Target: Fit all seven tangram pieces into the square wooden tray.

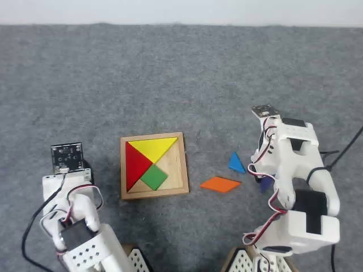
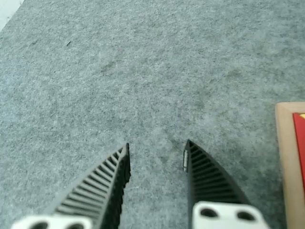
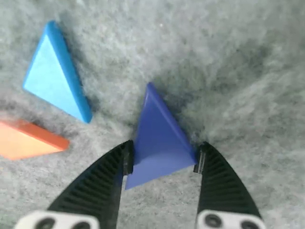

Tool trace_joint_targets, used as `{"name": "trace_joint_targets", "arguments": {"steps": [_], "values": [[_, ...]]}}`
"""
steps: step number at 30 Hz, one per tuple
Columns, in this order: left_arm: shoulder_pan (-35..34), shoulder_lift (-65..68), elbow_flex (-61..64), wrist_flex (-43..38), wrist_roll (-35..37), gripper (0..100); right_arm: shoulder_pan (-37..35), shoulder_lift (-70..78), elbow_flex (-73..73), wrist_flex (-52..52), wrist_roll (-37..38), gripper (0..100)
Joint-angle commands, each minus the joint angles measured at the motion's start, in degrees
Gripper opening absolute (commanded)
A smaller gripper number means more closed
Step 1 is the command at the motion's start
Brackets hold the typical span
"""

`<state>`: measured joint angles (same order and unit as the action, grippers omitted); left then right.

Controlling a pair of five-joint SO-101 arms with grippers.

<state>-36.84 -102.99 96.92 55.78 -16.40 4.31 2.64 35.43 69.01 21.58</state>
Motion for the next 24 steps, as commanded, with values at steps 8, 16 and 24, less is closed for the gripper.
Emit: {"name": "trace_joint_targets", "arguments": {"steps": [8,16,24], "values": [[0.5,-1.3,-0.7,0.4,-0.6,18,0.7,-4.1,-3.2,4.4,-0.9,12.6],[0.5,-1.3,-0.7,0.4,-0.6,18,-6.1,-16.4,-2.3,8.2,-0.9,12.6],[0.5,-1.3,-0.7,0.4,-0.6,18,-18.9,-18.9,-6.2,9.8,-1.3,12.6]]}}
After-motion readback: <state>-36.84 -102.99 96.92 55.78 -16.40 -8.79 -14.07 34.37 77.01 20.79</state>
